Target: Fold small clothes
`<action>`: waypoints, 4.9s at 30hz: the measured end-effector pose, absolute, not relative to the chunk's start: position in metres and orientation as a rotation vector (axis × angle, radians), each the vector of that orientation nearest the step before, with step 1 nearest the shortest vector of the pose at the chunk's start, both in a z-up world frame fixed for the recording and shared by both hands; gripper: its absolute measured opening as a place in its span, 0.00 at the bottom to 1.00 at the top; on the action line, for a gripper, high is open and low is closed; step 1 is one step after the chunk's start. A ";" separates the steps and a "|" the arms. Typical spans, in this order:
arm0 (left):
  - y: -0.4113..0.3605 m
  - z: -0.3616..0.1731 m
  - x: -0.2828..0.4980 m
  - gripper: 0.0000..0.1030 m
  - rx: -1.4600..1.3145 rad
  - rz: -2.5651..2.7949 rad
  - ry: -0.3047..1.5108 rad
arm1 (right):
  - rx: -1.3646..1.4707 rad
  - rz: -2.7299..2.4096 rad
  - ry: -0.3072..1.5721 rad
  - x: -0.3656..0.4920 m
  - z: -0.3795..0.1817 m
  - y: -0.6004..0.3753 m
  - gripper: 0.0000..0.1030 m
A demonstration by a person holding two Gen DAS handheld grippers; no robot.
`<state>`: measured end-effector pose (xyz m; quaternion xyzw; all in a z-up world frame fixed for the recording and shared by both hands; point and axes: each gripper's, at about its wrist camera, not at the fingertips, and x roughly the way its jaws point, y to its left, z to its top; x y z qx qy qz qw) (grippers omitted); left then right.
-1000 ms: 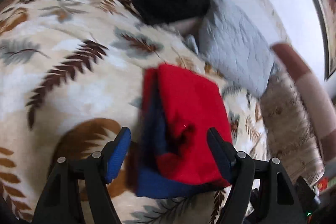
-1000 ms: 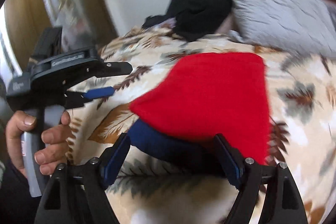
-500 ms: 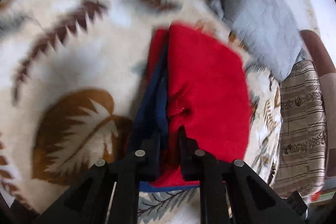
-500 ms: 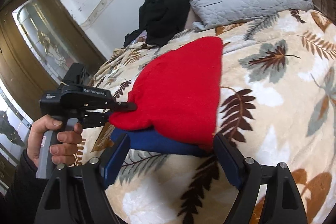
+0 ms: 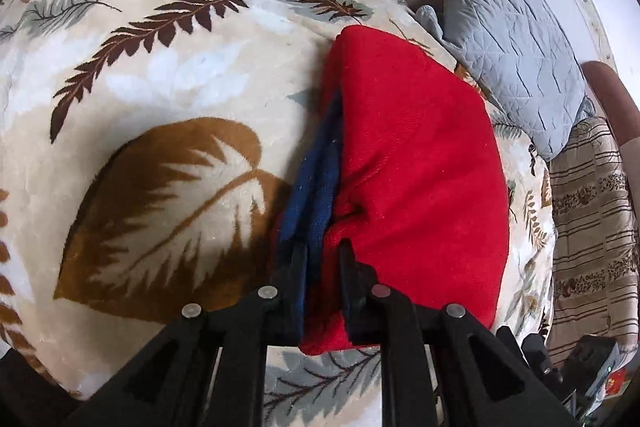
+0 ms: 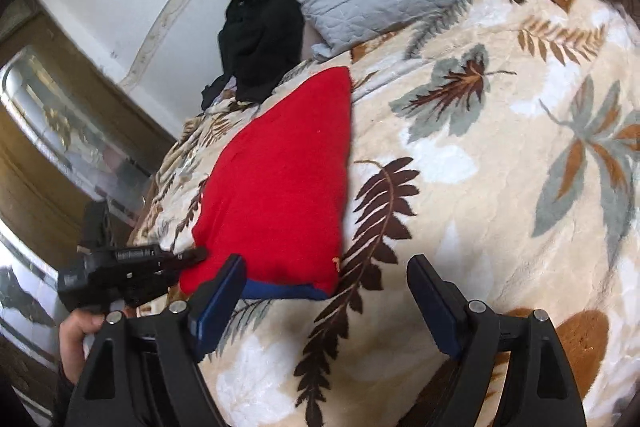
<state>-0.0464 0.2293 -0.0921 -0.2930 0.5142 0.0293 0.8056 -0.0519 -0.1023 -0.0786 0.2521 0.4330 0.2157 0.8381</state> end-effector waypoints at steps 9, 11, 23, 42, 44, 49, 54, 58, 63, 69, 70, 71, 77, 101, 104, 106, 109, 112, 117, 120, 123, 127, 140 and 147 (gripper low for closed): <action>0.224 -0.034 -0.043 0.22 -0.497 0.082 0.993 | 0.797 0.541 1.041 -0.018 -0.096 -0.123 0.85; 0.216 -0.019 -0.039 0.31 -0.450 0.079 0.946 | 0.825 0.567 1.057 -0.006 -0.096 -0.122 0.85; 0.201 -0.090 0.001 0.49 -0.313 0.151 1.044 | 0.781 0.643 1.251 0.055 -0.128 -0.063 0.48; 0.210 -0.096 -0.003 0.52 -0.331 0.100 1.001 | 0.880 0.660 1.246 0.096 -0.137 -0.065 0.79; 0.212 -0.096 -0.003 0.52 -0.334 0.092 1.000 | 0.796 0.658 1.252 0.096 -0.132 -0.048 0.55; 0.213 -0.092 -0.002 0.53 -0.362 0.087 1.009 | 0.333 0.532 1.145 0.069 -0.089 -0.009 0.45; 0.200 -0.066 -0.008 0.53 -0.314 0.061 0.913 | 0.466 0.582 1.172 0.079 -0.102 -0.022 0.52; 0.204 -0.098 -0.002 0.59 -0.306 0.066 0.983 | 0.670 0.615 1.175 0.086 -0.108 -0.044 0.64; 0.210 -0.099 -0.002 0.59 -0.341 0.051 0.992 | 0.831 0.605 1.204 0.114 -0.126 -0.051 0.68; 0.211 -0.099 -0.001 0.61 -0.344 0.047 0.986 | 0.148 0.453 1.052 0.092 -0.067 0.014 0.39; 0.211 -0.099 -0.002 0.61 -0.342 0.046 0.985 | 0.064 0.425 1.048 0.089 -0.071 0.023 0.39; 0.210 -0.098 -0.002 0.61 -0.332 0.048 0.981 | 0.068 0.410 1.078 0.094 -0.080 0.023 0.39; 0.212 -0.098 -0.002 0.62 -0.348 0.042 0.983 | 0.526 0.537 1.161 0.086 -0.090 -0.035 0.69; 0.215 -0.099 -0.005 0.63 -0.378 0.037 0.978 | 0.579 0.581 1.227 0.042 -0.101 -0.024 0.64; 0.215 -0.099 -0.005 0.63 -0.376 0.037 0.978 | 0.635 0.614 1.279 0.041 -0.116 -0.021 0.63; 0.214 -0.099 -0.005 0.63 -0.376 0.037 0.977 | 0.519 0.599 1.279 0.034 -0.110 -0.012 0.38; 0.214 -0.099 -0.004 0.63 -0.374 0.039 0.978 | 0.265 0.523 1.215 0.025 -0.089 0.011 0.29; 0.214 -0.099 -0.004 0.63 -0.375 0.036 0.977 | 0.198 0.506 1.211 0.026 -0.094 0.017 0.29; 0.215 -0.100 -0.004 0.64 -0.379 0.034 0.978 | 0.433 0.568 1.259 0.033 -0.097 -0.011 0.73; 0.215 -0.100 -0.005 0.64 -0.379 0.033 0.978 | 0.618 0.568 1.233 0.039 -0.098 -0.036 0.75; 0.215 -0.100 -0.005 0.64 -0.379 0.033 0.977 | 0.727 0.553 1.196 0.059 -0.104 -0.045 0.75; 0.214 -0.100 -0.004 0.64 -0.376 0.033 0.979 | 0.688 0.539 1.237 0.083 -0.117 -0.032 0.58; 0.252 -0.082 -0.017 0.63 -0.619 -0.037 0.918 | 0.406 0.502 1.151 0.062 -0.085 -0.019 0.60; 0.274 -0.101 0.005 0.63 -0.798 -0.117 1.025 | 0.504 0.551 1.177 0.061 -0.097 -0.026 0.66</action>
